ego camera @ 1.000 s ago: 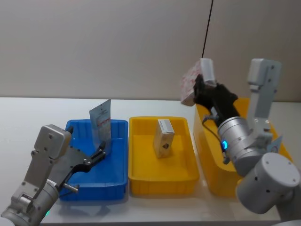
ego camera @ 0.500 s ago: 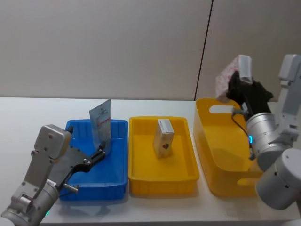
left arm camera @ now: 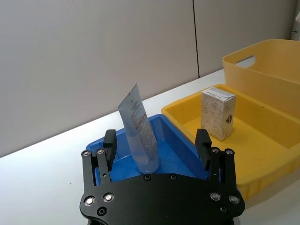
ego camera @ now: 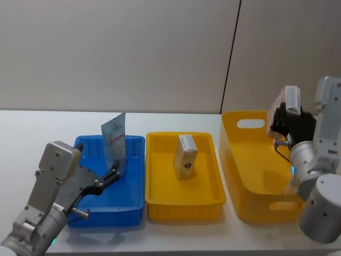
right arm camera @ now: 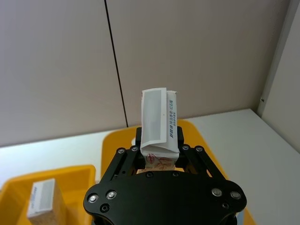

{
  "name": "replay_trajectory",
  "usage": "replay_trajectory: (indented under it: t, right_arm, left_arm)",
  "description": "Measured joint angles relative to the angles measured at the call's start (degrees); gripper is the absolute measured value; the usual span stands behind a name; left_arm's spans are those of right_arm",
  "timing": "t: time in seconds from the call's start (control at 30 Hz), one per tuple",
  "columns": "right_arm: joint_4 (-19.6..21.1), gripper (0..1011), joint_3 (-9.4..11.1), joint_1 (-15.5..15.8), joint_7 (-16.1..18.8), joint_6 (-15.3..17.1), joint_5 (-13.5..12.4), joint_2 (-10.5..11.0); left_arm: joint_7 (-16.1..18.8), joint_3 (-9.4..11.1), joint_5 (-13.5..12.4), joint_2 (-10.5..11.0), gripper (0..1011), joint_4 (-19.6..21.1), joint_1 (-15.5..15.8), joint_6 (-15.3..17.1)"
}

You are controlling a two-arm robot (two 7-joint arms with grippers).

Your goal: Bimanual collaborative sorting of washing and personal care products

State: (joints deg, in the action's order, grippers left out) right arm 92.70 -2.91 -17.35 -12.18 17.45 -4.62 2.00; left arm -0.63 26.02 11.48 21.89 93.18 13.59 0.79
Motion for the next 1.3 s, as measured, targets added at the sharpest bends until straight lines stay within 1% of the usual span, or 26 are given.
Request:
replay_trajectory:
  t: [0.23,0.43,0.53,0.6,0.67,0.73,0.77,0.83,0.9,0.97,1.0,1.03,1.17,1.23,1.3]
  right_arm:
    - [-2.42,299,-0.51,-0.56,-0.11,0.74,1.47,0.42]
    - [-3.58,300,-0.76,-0.84,-0.15,1.10,2.19,0.61]
    - [-4.06,390,-0.87,-0.96,-0.16,1.21,2.53,0.68]
    - [-4.29,479,-0.90,-1.01,-0.17,1.30,2.62,0.72]
    - [-4.54,518,-0.94,-1.08,-0.19,1.38,2.79,0.77]
    - [-4.76,604,-0.98,-1.12,-0.20,1.43,2.93,0.80]
    - [-4.82,624,-1.00,-1.13,-0.20,1.45,2.97,0.81]
    - [-5.00,706,-1.04,-1.17,-0.20,1.50,3.04,0.83]
    - [-5.07,747,-1.06,-1.18,-0.19,1.54,3.09,0.84]
    - [-5.21,822,-1.09,-1.21,-0.20,1.57,3.17,0.85]
    - [-5.24,834,-1.10,-1.22,-0.20,1.58,3.19,0.86]
    - [-5.28,881,-1.10,-1.23,-0.20,1.60,3.24,0.86]
    - [-5.43,975,-1.12,-1.25,-0.20,1.63,3.34,0.89]
    - [-5.46,1001,-1.13,-1.26,-0.19,1.64,3.37,0.89]
    - [-5.45,1003,-1.11,-1.25,-0.17,1.63,3.37,0.87]
  left_arm:
    - [0.00,0.00,0.00,0.00,1001,0.00,0.00,0.00]
    - [0.00,0.00,0.00,0.00,1001,0.00,0.00,0.00]
    - [0.00,0.00,0.00,0.00,1001,0.00,0.00,0.00]
    - [0.00,0.00,0.00,0.00,1001,0.00,0.00,0.00]
    - [0.00,0.00,0.00,0.00,1001,0.00,0.00,0.00]
    - [0.00,0.00,0.00,0.00,1001,0.00,0.00,0.00]
    - [0.00,0.00,0.00,0.00,1001,0.00,0.00,0.00]
    - [0.00,0.00,0.00,0.00,1001,0.00,0.00,0.00]
    - [0.00,0.00,0.00,0.00,1001,0.00,0.00,0.00]
    - [0.00,0.00,0.00,0.00,1001,0.00,0.00,0.00]
    - [0.00,0.00,0.00,0.00,1001,0.00,0.00,0.00]
    - [0.00,0.00,0.00,0.00,1001,0.00,0.00,0.00]
    - [0.00,0.00,0.00,0.00,1001,0.00,0.00,0.00]
    - [0.00,0.00,0.00,0.00,1001,0.00,0.00,0.00]
    - [0.00,0.00,0.00,0.00,1001,0.00,0.00,0.00]
